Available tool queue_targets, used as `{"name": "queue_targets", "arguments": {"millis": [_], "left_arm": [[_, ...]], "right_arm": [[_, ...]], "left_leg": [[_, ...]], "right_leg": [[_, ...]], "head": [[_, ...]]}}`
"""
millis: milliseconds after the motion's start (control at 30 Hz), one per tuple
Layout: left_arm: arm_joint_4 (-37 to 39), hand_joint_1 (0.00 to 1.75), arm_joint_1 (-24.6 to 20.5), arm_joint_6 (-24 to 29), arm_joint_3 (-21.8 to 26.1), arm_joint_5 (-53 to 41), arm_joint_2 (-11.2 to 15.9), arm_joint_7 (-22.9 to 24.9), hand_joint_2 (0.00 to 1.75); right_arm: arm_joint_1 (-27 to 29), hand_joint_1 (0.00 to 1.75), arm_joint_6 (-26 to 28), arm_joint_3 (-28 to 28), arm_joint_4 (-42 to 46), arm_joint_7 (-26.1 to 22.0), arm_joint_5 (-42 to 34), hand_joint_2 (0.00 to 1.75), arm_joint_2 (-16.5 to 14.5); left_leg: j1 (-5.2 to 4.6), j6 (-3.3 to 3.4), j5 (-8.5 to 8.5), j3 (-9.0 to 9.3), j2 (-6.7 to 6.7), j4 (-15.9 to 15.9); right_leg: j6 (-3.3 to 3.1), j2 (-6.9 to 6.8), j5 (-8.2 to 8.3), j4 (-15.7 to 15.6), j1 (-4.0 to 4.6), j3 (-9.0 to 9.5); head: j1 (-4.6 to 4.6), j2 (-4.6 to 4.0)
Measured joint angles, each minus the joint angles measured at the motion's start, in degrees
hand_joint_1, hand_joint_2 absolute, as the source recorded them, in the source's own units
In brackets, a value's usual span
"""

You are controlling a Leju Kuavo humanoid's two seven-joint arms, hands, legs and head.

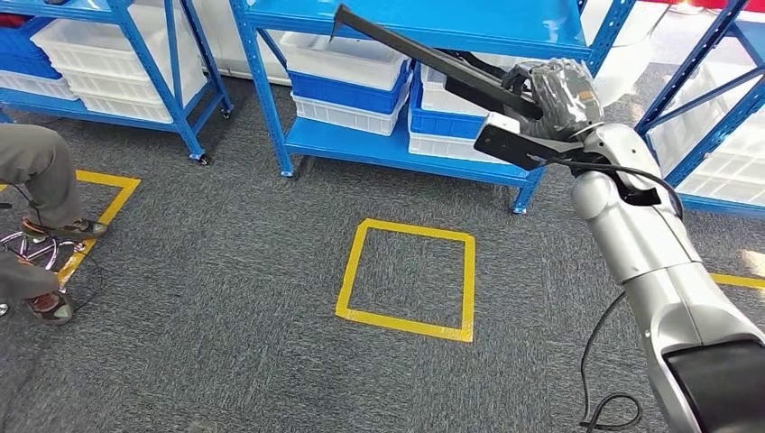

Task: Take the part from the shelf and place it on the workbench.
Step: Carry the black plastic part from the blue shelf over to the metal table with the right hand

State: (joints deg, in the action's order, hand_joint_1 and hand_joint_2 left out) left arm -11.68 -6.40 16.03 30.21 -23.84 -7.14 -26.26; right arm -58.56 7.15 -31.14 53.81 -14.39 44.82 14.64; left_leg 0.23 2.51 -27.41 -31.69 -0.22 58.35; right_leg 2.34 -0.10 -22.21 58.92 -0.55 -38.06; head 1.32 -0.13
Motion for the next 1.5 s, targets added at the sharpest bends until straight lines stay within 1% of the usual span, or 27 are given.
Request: {"name": "queue_targets", "arguments": {"millis": [67, 133, 200, 233, 300, 367, 433, 500, 567, 633, 667, 733, 767, 800, 867, 933, 1000, 1033, 1133, 1167, 1200, 1267, 1300, 1333, 1400, 1433, 1500], "left_arm": [[-0.01, 0.00, 0.00, 0.01, 0.02, 0.14, -0.04, -0.04, 1.75], [-0.01, 0.00, 0.00, 0.01, 0.03, 0.26, -0.03, -0.12, 1.75], [-0.01, 0.00, 0.01, 0.01, 0.03, 0.29, -0.09, -0.17, 1.75], [-0.01, 0.00, 0.01, 0.01, 0.02, 0.29, -0.13, -0.18, 1.75], [-0.03, 0.00, 0.00, 0.01, 0.03, 0.29, -0.17, -0.19, 1.75], [-0.06, 0.00, -0.01, 0.00, 0.03, 0.29, -0.18, -0.20, 1.75], [-0.08, 0.00, 0.03, -0.04, 0.02, 0.28, -0.19, -0.24, 1.75], [-0.08, 0.00, 0.16, -0.09, 0.03, 0.28, -0.15, -0.28, 1.75], [-0.08, 0.00, 0.29, -0.09, 0.05, 0.28, -0.14, -0.29, 1.75], [-0.08, 0.00, 0.26, -0.06, 0.06, 0.28, -0.17, -0.29, 1.75], [-0.08, 0.00, 0.22, -0.04, 0.06, 0.28, -0.17, -0.30, 1.75], [-0.08, 0.00, 0.15, -0.05, 0.05, 0.28, -0.17, -0.31, 1.75], [-0.08, 0.00, 0.12, -0.08, 0.05, 0.27, -0.17, -0.33, 1.75], [-0.11, 0.00, 0.04, -0.12, 0.04, 0.25, -0.18, -0.35, 1.75], [-0.26, 0.00, -0.22, -0.18, 0.04, 0.20, -0.17, -0.42, 1.75], [-0.40, 0.00, -0.43, -0.19, 0.03, 0.16, -0.17, -0.51, 1.75], [-0.40, 0.00, -0.38, -0.19, 0.02, 0.14, -0.27, -0.56, 1.75], [-0.40, 0.00, -0.34, -0.19, 0.03, 0.13, -0.31, -0.55, 1.75], [-0.44, 0.00, -0.41, -0.24, 0.04, -0.10, -0.33, -0.49, 1.75], [-0.45, 0.00, -0.45, -0.25, 0.04, -0.26, -0.34, -0.47, 1.75], [-0.45, 0.00, -0.48, -0.19, 0.04, -0.44, -0.38, -0.46, 1.75], [-0.45, 0.00, -0.54, -0.04, 0.04, -0.71, -0.44, -0.45, 1.75], [-0.45, 0.00, -0.59, 0.01, 0.04, -0.77, -0.48, -0.45, 1.75], [-0.48, 0.00, -0.63, 0.01, 0.04, -0.77, -0.50, -0.45, 1.75], [-0.53, 0.00, -0.73, 0.01, 0.04, -0.77, -0.54, -0.49, 1.75], [-0.55, 0.00, -0.77, 0.01, 0.04, -0.77, -0.54, -0.51, 1.75], [-0.56, 0.00, -0.77, 0.01, 0.04, -0.77, -0.49, -0.55, 1.75]], "right_arm": [[0.13, 1.75, -0.04, -0.01, -0.04, -0.01, 0.05, 1.75, 0.16], [0.10, 1.75, -0.07, -0.01, -0.04, -0.01, 0.07, 1.75, 0.22], [0.10, 1.75, -0.09, -0.01, -0.06, -0.01, 0.08, 1.75, 0.24], [0.08, 1.75, -0.09, -0.02, -0.06, -0.01, 0.08, 1.75, 0.24], [-0.07, 1.75, -0.09, -0.02, -0.06, -0.01, 0.10, 1.75, 0.21], [-0.31, 1.75, -0.09, 0.01, -0.03, -0.01, 0.10, 1.75, 0.06], [-0.40, 1.75, -0.09, 0.01, -0.03, -0.01, 0.16, 1.75, -0.10], [-0.36, 1.75, -0.09, -0.06, -0.19, 0.02, 0.24, 1.75, -0.23], [-0.34, 1.75, -0.09, -0.10, -0.35, 0.07, 0.30, 1.75, -0.40], [-0.38, 1.75, -0.09, -0.10, -0.38, 0.12, 0.31, 1.75, -0.51], [-0.40, 1.75, -0.09, -0.09, -0.41, 0.14, 0.29, 1.75, -0.54], [-0.40, 1.75, -0.09, -0.08, -0.50, 0.14, 0.30, 1.75, -0.53], [-0.39, 1.75, -0.09, -0.04, -0.53, 0.14, 0.31, 1.75, -0.50], [-0.39, 1.75, -0.07, 0.05, -0.52, 0.14, 0.31, 1.75, -0.45], [-0.48, 1.75, -0.03, 0.39, -0.46, 0.14, 0.32, 1.75, -0.21], [-0.60, 1.75, 0.00, 0.69, -0.45, 0.14, 0.32, 1.75, 0.01], [-0.35, 1.75, 0.00, 0.78, -0.55, 0.13, 0.31, 1.75, 0.16], [-0.14, 1.75, -0.01, 0.78, -0.60, 0.11, 0.33, 1.75, 0.28], [0.25, 1.75, 0.01, 0.87, -0.66, 0.08, 0.33, 1.75, 0.74], [0.34, 1.75, 0.01, 0.91, -0.65, 0.08, 0.31, 1.75, 0.87], [0.44, 1.75, 0.02, 0.95, -0.65, 0.08, 0.28, 1.75, 0.98], [0.61, 1.75, 0.02, 1.04, -0.65, 0.08, 0.24, 1.75, 1.12], [0.65, 1.75, 0.02, 1.11, -0.61, 0.08, 0.22, 1.75, 1.16], [0.67, 1.75, 0.02, 1.21, -0.48, 0.11, 0.20, 1.75, 1.18], [0.58, 1.75, 0.04, 1.45, -0.09, 0.16, 0.14, 1.75, 1.18], [0.53, 1.75, 0.05, 1.56, 0.06, 0.16, 0.12, 1.75, 1.17], [0.62, 1.75, 0.04, 1.65, 0.13, 0.14, 0.02, 1.75, 1.16]], "left_leg": [[0.16, 0.74, 1.69, -1.43, 0.28, -0.41], [0.13, 1.04, 3.28, -3.34, 0.33, -0.41], [0.13, 0.90, 4.85, -5.32, 0.43, -0.36], [0.17, 0.73, 5.65, -6.30, 0.48, -0.34], [0.18, 0.17, 7.25, -8.08, 0.49, -0.25], [0.03, -0.54, 8.89, -9.22, 0.46, -0.32], [-0.04, -1.17, 10.49, -9.67, 0.41, -0.79], [0.20, -1.75, 10.29, -10.24, 0.30, -0.73], [0.47, -2.36, 4.81, -11.35, 0.17, 2.94], [0.58, -2.90, -1.89, -12.44, 0.12, 10.35], [0.64, -3.10, -3.11, -12.63, 0.11, 13.95], [0.82, -3.27, -1.39, -11.19, 0.11, 17.11], [0.93, -3.21, 0.09, -9.13, 0.11, 15.95], [1.01, -3.05, 0.54, -6.06, 0.06, 12.96], [0.84, -2.57, -1.28, 0.29, -0.06, 4.67], [0.29, -1.85, -2.70, 2.58, -0.12, -0.02], [-0.02, -0.81, -1.29, 1.61, 0.13, -0.79], [-0.01, -0.27, -0.30, 0.88, 0.32, -1.09], [0.14, 0.68, 2.65, -2.14, 0.65, -1.43], [0.12, 0.72, 3.51, -3.26, 0.66, -1.43], [0.10, 0.64, 4.37, -4.42, 0.70, -1.42], [0.11, 0.35, 6.10, -6.74, 0.84, -1.39], [0.11, 0.15, 6.98, -7.75, 0.91, -1.34], [-0.01, -0.11, 7.72, -8.56, 0.95, -1.22], [-0.24, -0.73, 9.05, -9.47, 1.04, -1.03], [-0.32, -1.05, 9.63, -9.65, 1.09, -1.08], [-0.04, -1.71, 10.19, -9.96, 1.09, -1.18]], "right_leg": [[-0.61, 0.07, -4.47, 4.23, -0.09, -1.66], [-0.99, 0.08, -9.22, 11.67, -0.18, -3.16], [-0.07, 0.08, -9.56, 16.35, -0.37, -2.75], [0.67, 0.08, -8.23, 16.05, -0.49, -1.34], [1.56, 0.07, -6.58, 9.95, -0.76, 4.23], [1.02, 0.20, -8.32, 1.50, -0.38, 9.82], [-0.02, 0.29, -9.45, -1.98, 0.15, 11.03], [-1.12, 0.07, -8.26, -1.74, -0.41, 9.94], [-2.46, -0.17, -6.54, -1.70, -0.82, 8.63], [-3.14, -0.22, -4.77, -1.58, -0.51, 6.76], [-3.12, -0.22, -3.95, -1.49, -0.41, 5.73], [-2.92, -0.20, -2.49, -1.17, -0.32, 3.60], [-2.72, -0.17, -1.80, -0.98, -0.31, 2.56], [-2.46, -0.15, -1.17, -0.80, -0.29, 1.69], [-1.76, -0.27, 0.08, -0.65, -0.19, 0.49], [-0.89, -0.51, 1.54, -1.02, -0.19, -0.08], [-0.06, -0.53, 2.63, -1.60, -0.10, -0.75], [-0.07, -0.44, 1.63, -0.94, -0.07, -1.49], [-1.10, -0.21, -6.41, 8.00, -0.28, -4.76], [-0.94, -0.17, -7.90, 11.93, -0.33, -5.36], [-0.37, -0.13, -7.72, 15.12, -0.34, -5.41], [1.12, -0.10, -4.19, 17.05, -0.34, -3.55], [1.37, -0.12, -3.15, 15.21, -0.35, -1.12], [1.05, -0.14, -3.86, 10.90, -0.23, 2.91], [-0.31, -0.13, -8.07, 1.25, 0.10, 9.77], [-0.86, -0.10, -9.58, -1.81, 0.32, 11.58], [-1.68, -0.12, -9.45, -2.52, 0.05, 11.37]], "head": [[-0.18, 0.00], [-0.32, 0.00], [-0.38, 0.00], [-0.43, 0.00], [-0.45, 0.00], [-0.33, 0.00], [-0.16, 0.00], [-0.07, 0.00], [0.10, 0.00], [0.23, 0.00], [0.24, 0.00], [0.25, 0.00], [0.26, 0.00], [0.28, 0.00], [0.22, 0.00], [0.14, 0.00], [0.16, 0.00], [0.11, 0.00], [-0.14, 0.00], [-0.20, 0.00], [-0.22, 0.00], [-0.25, 0.00], [-0.23, 0.00], [-0.26, 0.00], [-0.16, 0.00], [-0.11, 0.00], [0.02, 0.00]]}}
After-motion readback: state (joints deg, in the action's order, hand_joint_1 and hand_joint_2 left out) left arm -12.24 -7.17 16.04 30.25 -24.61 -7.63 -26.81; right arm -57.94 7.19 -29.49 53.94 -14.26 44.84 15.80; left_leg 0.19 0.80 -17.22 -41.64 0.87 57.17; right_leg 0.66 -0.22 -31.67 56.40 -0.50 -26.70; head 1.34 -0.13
